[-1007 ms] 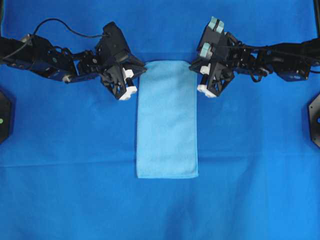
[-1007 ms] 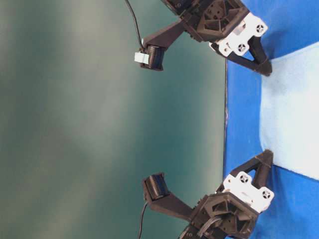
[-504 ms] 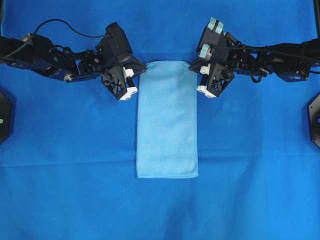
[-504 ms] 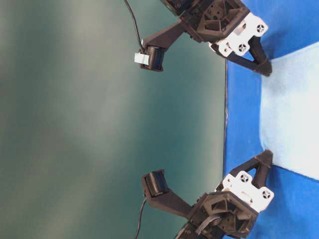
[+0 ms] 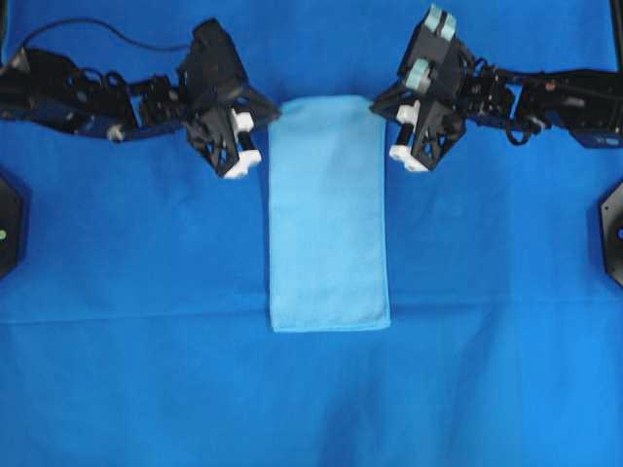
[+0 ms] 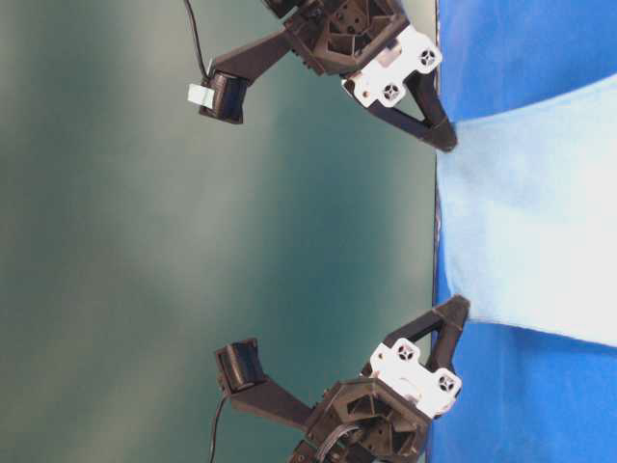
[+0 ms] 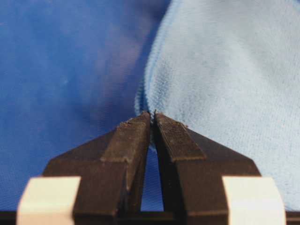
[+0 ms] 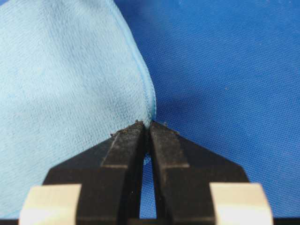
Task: Fold a vertical towel.
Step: 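Lift the top edge and fold it down toward the bottom edge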
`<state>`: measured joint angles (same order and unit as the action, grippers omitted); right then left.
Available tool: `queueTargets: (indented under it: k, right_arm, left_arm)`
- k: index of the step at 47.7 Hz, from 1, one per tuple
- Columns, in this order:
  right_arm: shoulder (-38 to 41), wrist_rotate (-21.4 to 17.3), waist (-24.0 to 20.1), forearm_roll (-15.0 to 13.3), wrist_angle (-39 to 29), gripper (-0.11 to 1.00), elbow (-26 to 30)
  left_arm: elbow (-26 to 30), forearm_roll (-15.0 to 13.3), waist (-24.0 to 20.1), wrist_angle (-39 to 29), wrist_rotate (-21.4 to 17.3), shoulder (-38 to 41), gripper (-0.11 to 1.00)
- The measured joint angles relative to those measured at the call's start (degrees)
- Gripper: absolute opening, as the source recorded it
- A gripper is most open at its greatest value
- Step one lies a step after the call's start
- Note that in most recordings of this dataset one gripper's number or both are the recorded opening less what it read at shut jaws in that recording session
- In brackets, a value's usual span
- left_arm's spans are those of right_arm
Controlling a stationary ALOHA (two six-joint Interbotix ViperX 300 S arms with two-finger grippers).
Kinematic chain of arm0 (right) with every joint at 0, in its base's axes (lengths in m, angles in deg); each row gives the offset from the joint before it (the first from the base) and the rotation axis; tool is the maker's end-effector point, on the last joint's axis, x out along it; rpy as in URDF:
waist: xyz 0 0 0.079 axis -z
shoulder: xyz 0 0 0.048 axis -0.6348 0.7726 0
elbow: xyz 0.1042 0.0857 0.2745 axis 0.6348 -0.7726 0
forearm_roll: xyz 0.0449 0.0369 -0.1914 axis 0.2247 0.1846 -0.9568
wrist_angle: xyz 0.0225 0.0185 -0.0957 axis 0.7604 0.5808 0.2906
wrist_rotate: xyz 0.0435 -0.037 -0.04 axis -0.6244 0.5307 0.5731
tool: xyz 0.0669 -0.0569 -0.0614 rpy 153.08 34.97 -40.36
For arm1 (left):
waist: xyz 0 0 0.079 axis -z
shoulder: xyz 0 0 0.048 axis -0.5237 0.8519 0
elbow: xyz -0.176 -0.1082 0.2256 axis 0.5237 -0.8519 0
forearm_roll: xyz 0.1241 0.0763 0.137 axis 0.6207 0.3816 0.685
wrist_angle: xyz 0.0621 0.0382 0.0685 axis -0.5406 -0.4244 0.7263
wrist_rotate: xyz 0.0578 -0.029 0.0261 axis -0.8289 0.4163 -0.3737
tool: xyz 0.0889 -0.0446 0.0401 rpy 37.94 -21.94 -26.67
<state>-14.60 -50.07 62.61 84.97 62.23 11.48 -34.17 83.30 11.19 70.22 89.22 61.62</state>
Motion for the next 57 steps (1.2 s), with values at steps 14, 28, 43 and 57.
queueTargets:
  k: [14, 28, 43, 57]
  right_arm:
    - [0.0, 0.0, 3.08, -1.05, 0.09, 0.05, 0.09]
    - [0.0, 0.09, 6.15, -3.25, 0.18, 0.05, 0.79]
    - [-5.1, 0.09, 5.36, -3.87, -2.72, 0.05, 1.41]
    - [-12.66, -0.44, -2.9, -3.78, -7.65, 0.05, 0.53]
  left_arm:
    - [2.02, 0.09, -3.08, 0.0, -1.85, 0.0, 0.06]
    - [3.87, 0.09, -4.57, 0.09, -2.72, 0.44, 0.06]
    - [1.76, 0.0, -2.55, -0.44, -2.72, -5.71, 0.06]
    - [-1.85, 0.0, 3.69, -5.63, -2.11, -13.62, 0.06]
